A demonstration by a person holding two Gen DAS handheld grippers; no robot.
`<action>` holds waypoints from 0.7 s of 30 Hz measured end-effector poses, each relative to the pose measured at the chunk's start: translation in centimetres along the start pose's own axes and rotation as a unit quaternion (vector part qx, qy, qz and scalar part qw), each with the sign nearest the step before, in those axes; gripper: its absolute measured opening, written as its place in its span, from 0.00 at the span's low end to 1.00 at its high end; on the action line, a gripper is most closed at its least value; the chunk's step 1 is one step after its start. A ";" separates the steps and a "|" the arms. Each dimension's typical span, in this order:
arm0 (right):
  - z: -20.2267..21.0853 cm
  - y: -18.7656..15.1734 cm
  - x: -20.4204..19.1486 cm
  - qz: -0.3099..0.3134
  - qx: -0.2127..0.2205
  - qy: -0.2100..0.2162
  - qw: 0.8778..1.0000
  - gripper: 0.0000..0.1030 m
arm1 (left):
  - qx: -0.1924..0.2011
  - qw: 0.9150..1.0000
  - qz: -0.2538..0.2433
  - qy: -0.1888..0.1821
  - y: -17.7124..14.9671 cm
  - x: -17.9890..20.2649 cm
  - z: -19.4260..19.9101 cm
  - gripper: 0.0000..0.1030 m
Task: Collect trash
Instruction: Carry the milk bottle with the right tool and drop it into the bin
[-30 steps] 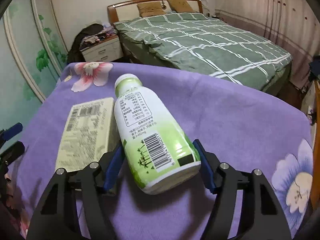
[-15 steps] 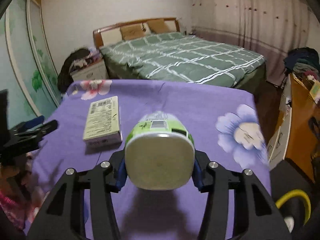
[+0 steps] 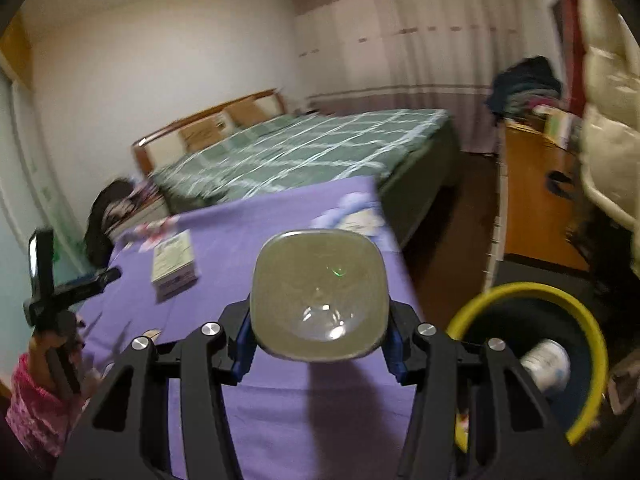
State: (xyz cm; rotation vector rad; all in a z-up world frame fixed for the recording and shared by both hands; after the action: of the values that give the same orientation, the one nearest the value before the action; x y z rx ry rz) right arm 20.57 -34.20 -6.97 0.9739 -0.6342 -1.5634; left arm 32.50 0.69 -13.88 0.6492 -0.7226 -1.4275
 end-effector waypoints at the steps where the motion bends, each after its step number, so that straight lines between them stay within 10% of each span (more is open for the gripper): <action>1: 0.5 0.2 1.0 -0.009 0.005 -0.010 1.000 0.47 | 0.000 1.000 -0.001 -0.002 0.0 0.1 0.0 0.94; 12: 1.9 0.7 11.1 -0.070 0.009 -0.149 0.986 0.48 | -0.022 0.999 0.006 -0.030 -0.3 1.6 -0.6 0.94; 21: -1.2 -1.5 13.6 -0.089 -0.024 -0.156 0.983 0.51 | -0.045 0.998 0.001 -0.042 0.3 4.9 -0.7 0.95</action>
State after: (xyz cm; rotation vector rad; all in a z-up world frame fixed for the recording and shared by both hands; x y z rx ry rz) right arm 20.49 -46.94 -12.14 0.7712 -0.7391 -1.9029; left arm 33.25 -4.18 -13.87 0.5204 -0.7195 -1.4841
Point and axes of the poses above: each gripper's, at about its wrist camera, not at the fingertips, and z roughly against the way its jaws point, x to its right, y to its top, the point moved 4 cm from there along -z, roughly the way its jaws point
